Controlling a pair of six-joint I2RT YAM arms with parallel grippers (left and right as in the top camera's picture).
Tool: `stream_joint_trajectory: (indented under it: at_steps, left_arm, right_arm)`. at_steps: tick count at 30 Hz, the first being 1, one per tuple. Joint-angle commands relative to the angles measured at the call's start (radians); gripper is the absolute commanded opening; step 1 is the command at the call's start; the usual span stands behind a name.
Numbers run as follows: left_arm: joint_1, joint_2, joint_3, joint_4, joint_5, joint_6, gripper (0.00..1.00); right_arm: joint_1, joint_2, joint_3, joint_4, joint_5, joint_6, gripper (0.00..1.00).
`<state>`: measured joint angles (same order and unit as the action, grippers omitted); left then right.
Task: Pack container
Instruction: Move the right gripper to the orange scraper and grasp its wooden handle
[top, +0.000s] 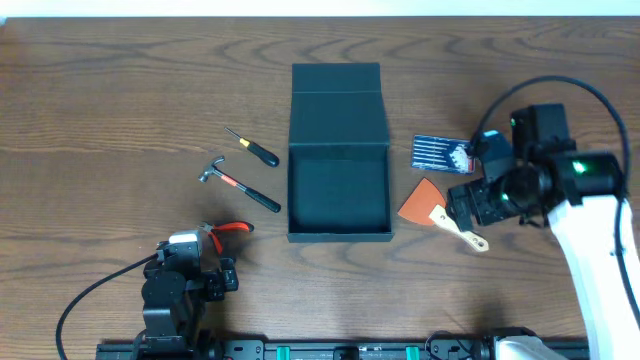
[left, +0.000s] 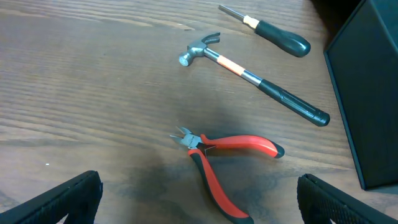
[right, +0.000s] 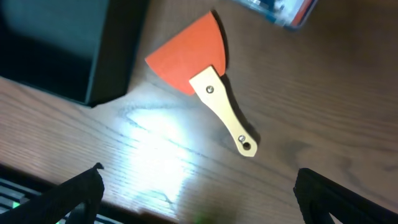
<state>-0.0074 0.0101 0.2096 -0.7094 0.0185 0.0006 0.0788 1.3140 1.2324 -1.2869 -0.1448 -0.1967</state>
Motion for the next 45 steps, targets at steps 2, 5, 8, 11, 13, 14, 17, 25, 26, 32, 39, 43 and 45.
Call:
stream_joint_trajectory:
  at_steps: [2, 5, 8, 11, 13, 14, 17, 25, 26, 32, 39, 43, 45]
  left_arm:
    - [0.002, -0.006, 0.002, 0.0, -0.012, 0.006, 0.99]
    - [0.002, -0.006, 0.002, 0.0, -0.012, 0.006, 0.99]
    - [0.002, -0.006, 0.002, 0.0, -0.012, 0.006, 0.98]
    - [0.002, -0.006, 0.002, 0.0, -0.012, 0.006, 0.99]
    - [0.002, -0.006, 0.002, 0.0, -0.012, 0.006, 0.99]
    - [0.002, -0.006, 0.002, 0.0, -0.012, 0.006, 0.99]
    - [0.002, -0.006, 0.002, 0.0, -0.012, 0.006, 0.98]
    - [0.002, -0.006, 0.002, 0.0, -0.012, 0.006, 0.98]
    - [0.002, -0.006, 0.002, 0.0, -0.012, 0.006, 0.98]
    - [0.002, -0.006, 0.002, 0.0, -0.012, 0.006, 0.99]
    - [0.002, -0.006, 0.002, 0.0, -0.012, 0.006, 0.98]
    - [0.002, -0.006, 0.002, 0.0, -0.012, 0.006, 0.99]
    - [0.002, -0.006, 0.002, 0.0, -0.012, 0.006, 0.99]
  right_arm:
    - [-0.014, 0.091, 0.017, 0.039, 0.007, -0.029, 0.99]
    - [-0.014, 0.15, 0.0, 0.066, -0.049, -0.079, 0.99]
    - [-0.013, 0.2, -0.037, 0.105, -0.025, -0.138, 0.99]
    - [-0.012, 0.254, -0.089, 0.152, 0.031, -0.132, 0.99]
    - [-0.01, 0.286, -0.114, 0.19, 0.035, -0.114, 0.99]
    - [-0.008, 0.298, -0.124, 0.201, 0.037, -0.108, 0.99]
    - [0.004, 0.336, -0.153, 0.22, 0.054, -0.103, 0.99]
    - [0.079, 0.435, -0.208, 0.293, 0.153, -0.047, 0.99]
    - [0.087, 0.445, -0.208, 0.294, 0.166, -0.04, 0.99]
    - [0.113, 0.514, -0.208, 0.317, 0.204, 0.005, 0.98]
    - [0.113, 0.538, -0.209, 0.342, 0.203, 0.026, 0.8]
    - [0.113, 0.538, -0.209, 0.357, 0.196, 0.04, 0.6]
    - [0.113, 0.538, -0.209, 0.361, 0.188, 0.048, 0.5]
